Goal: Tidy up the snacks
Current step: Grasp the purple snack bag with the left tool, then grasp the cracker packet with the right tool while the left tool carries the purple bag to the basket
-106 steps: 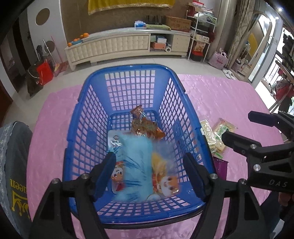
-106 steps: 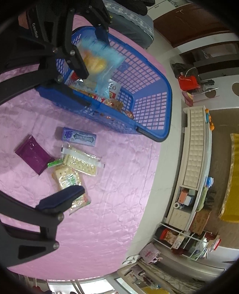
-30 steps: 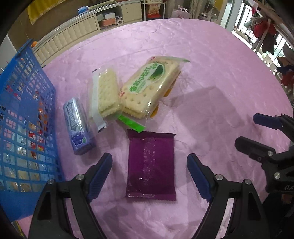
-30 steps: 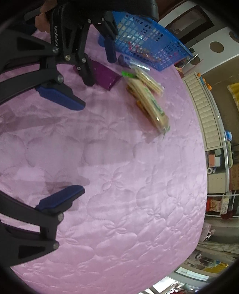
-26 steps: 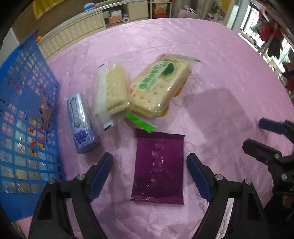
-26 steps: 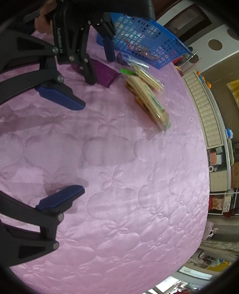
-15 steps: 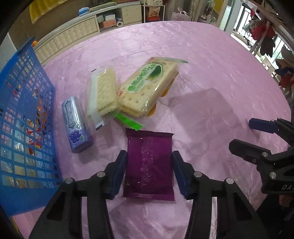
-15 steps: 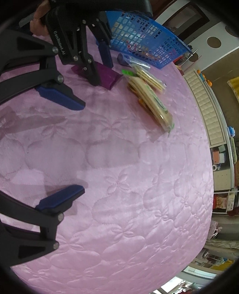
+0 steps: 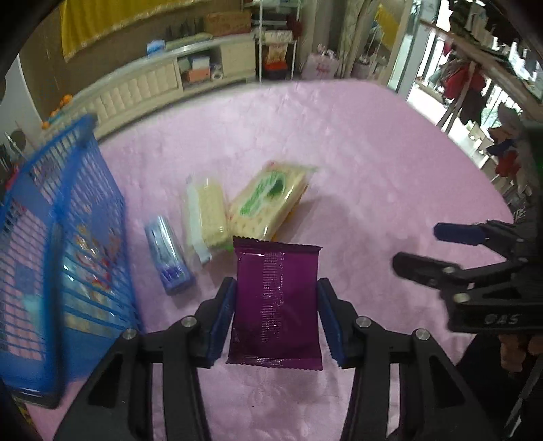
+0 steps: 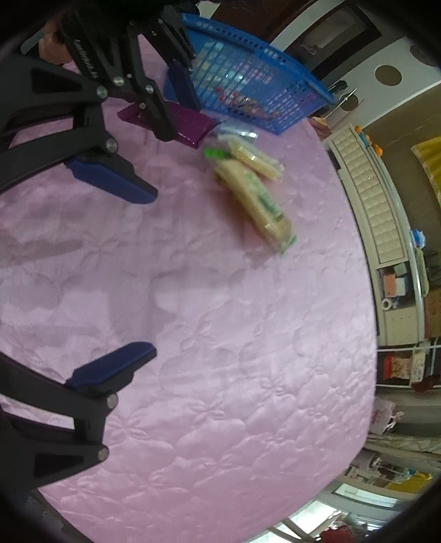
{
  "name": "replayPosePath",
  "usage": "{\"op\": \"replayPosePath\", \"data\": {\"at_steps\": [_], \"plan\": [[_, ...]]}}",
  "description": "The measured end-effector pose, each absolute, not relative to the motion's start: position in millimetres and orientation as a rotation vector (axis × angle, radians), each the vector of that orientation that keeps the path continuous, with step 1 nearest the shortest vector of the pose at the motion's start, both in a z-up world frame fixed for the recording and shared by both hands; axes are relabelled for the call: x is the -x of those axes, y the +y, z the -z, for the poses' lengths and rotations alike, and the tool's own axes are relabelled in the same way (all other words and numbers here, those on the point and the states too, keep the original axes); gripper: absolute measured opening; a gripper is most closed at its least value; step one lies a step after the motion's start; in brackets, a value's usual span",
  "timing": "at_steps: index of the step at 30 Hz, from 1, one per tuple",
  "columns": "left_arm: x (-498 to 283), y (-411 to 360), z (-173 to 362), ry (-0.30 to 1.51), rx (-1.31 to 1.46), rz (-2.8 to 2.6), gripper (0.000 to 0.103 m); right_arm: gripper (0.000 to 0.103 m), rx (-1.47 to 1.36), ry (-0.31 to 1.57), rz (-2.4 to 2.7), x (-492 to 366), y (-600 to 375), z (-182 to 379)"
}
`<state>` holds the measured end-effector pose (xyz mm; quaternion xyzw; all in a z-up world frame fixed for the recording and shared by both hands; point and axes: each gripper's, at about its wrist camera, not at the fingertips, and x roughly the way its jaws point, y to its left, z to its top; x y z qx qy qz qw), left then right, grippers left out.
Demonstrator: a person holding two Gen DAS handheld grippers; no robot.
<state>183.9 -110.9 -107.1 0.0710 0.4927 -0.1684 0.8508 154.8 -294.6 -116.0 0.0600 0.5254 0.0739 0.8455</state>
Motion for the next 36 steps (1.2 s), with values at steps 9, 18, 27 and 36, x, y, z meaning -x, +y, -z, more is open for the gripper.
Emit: {"op": "replayPosePath", "data": {"at_steps": [9,18,27,36], "plan": [[-177.3,-97.9,30.9,0.878,-0.182,0.322,0.045,0.087,-0.129,1.050,-0.170,-174.1,-272.9,66.9],[-195.1,-34.9,-5.3,0.854,-0.129,0.197,0.045,0.087,-0.039,1.042,-0.252,-215.4,-217.9,46.8],[-219.1,11.9,-2.5,0.892,-0.093,0.088,0.045,0.087,0.101,1.126,-0.284,-258.5,-153.5,85.7],[-240.1,54.6,33.1,0.984,-0.103,0.011,0.045,0.081,0.175,1.288,-0.214,-299.4,-121.8,148.5]]}}
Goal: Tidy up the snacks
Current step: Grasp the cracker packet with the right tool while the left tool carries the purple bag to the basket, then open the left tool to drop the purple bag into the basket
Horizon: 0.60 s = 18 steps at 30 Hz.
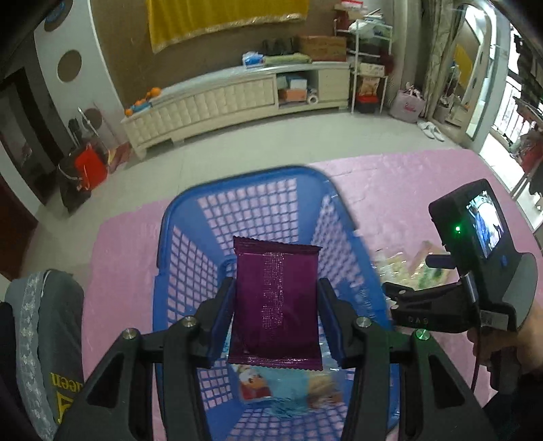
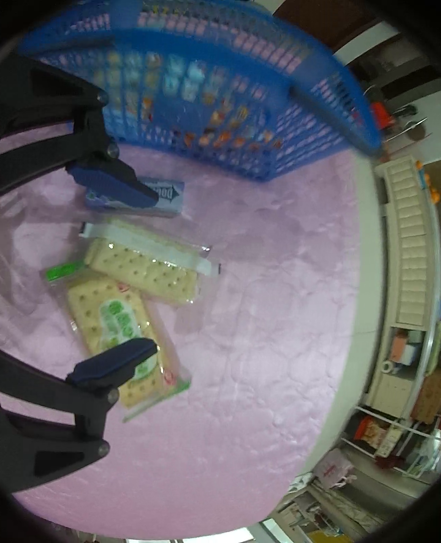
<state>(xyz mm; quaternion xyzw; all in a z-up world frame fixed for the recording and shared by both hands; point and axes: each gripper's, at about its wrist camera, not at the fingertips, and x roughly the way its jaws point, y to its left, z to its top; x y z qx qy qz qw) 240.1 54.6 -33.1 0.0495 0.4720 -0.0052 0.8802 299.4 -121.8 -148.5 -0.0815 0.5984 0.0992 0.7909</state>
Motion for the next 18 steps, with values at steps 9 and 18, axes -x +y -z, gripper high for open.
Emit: {"op": "replayPosePath", "data": {"at_steps": [9,18], "plan": [[-268.7,77.9,51.5,1.019,-0.063,-0.008,0.045,0.080,0.251,1.305,-0.165,-311.5,-116.3,177.1],[-293.7,90.5,66.5,1.032,-0.057,-0.020,0.050,0.050,0.225,1.268,-0.239,-308.9,-100.8,173.0]]}}
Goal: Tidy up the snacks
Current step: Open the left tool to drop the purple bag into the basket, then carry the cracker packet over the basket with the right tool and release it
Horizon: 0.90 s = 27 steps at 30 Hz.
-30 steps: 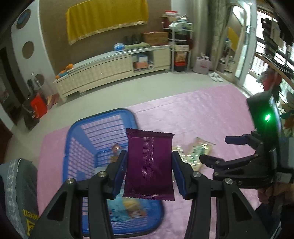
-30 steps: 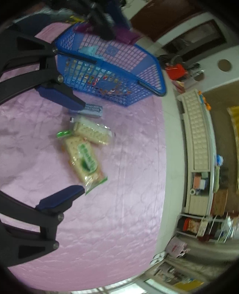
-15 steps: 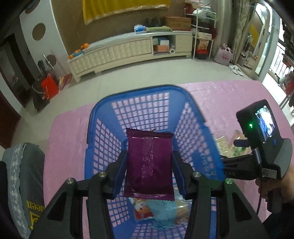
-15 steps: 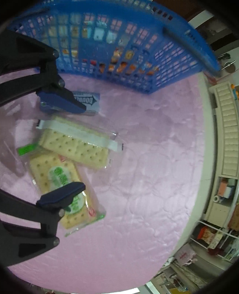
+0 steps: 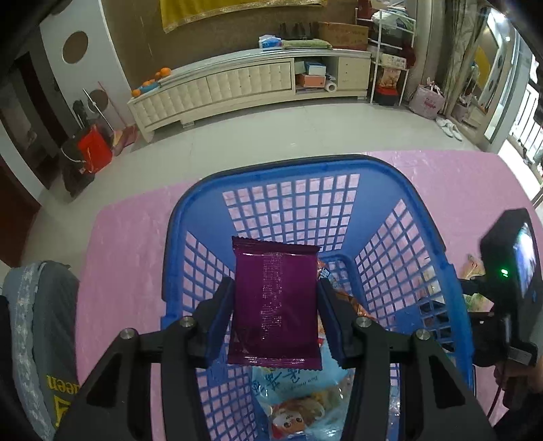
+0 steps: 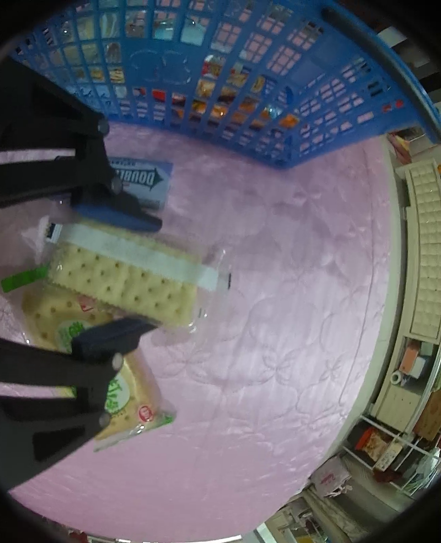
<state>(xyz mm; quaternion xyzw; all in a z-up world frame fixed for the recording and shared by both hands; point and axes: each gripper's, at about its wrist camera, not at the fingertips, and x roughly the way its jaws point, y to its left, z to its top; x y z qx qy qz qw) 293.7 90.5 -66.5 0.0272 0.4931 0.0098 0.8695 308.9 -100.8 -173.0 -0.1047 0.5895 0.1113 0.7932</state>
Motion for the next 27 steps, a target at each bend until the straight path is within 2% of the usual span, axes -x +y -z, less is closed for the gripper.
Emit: {"op": "replayPosePath", "data": {"at_steps": [1,3,17,20,27], "plan": [[-293.0,93.4,66.0,1.030,-0.036,-0.004,0.060,0.050,0.214,1.251,-0.244,-309.5,-102.7,169.0],[-290.9,97.8,64.6,1.022,-0.023,0.003,0.072,0.048,0.180,1.224,-0.253,-304.0,-109.2,161.7],[-235.4,100.7,21.7,0.936,-0.019,0.005,0.072,0.048,0.183,1.032,-0.298,-257.0,-107.8,74.4],[-215.8,103.6,10.4,0.909,-0.009,0.008,0.078,0.048,0.168,1.011,-0.310,-251.1,-105.5,56.5],[-184.6,119.9,-10.1,0.867,0.051,-0.016,0.078,0.048,0.187,0.924,-0.369,-230.4,-93.3,17.0]]}}
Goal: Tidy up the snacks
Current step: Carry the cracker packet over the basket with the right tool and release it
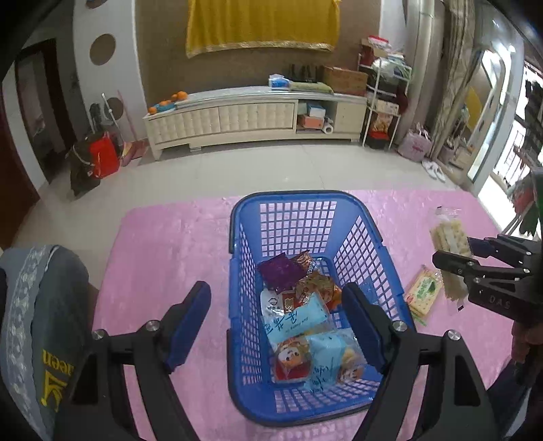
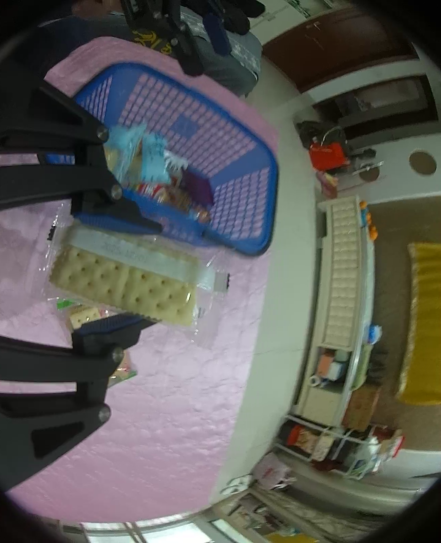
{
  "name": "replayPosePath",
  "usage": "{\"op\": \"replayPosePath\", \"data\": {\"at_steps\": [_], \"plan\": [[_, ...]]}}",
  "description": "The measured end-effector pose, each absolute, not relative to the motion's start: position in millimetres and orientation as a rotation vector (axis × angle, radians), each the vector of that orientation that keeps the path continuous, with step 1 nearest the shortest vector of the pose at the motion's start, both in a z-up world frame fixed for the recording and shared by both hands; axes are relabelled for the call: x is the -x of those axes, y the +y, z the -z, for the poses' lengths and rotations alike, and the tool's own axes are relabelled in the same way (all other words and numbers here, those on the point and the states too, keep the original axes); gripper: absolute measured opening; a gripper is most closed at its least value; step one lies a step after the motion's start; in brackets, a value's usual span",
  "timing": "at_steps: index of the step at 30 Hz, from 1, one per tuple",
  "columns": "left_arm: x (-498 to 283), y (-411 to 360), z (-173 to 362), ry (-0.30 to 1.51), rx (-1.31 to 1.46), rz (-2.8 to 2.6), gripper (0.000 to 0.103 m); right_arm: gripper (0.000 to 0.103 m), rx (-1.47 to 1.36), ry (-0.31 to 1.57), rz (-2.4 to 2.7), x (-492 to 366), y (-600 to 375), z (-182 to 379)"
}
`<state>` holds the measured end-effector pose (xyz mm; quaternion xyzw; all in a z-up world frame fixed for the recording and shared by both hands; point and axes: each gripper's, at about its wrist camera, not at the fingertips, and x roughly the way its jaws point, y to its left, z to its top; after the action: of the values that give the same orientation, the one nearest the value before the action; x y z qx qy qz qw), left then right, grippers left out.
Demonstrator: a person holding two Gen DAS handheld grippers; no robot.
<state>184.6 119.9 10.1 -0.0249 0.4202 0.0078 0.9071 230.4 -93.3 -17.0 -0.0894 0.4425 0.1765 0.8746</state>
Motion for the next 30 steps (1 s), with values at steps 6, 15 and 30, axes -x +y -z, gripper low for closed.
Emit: {"op": "replayPosePath", "data": {"at_steps": [6,15,30], "plan": [[-167.5,132.4,-11.3,0.835,0.063,-0.017,0.078,0.048,0.192,0.905,-0.441,-226.1,-70.3,5.1],[-169.2,152.2,6.8,0.865,0.043,-0.058,0.078,0.048,0.199,0.983,-0.523,-237.3,-18.9,21.7],[-183.7,193.3,35.6,0.920,0.118,-0.130,0.078,0.048,0.211,1.083,-0.570,-264.2,27.5,66.4]]}}
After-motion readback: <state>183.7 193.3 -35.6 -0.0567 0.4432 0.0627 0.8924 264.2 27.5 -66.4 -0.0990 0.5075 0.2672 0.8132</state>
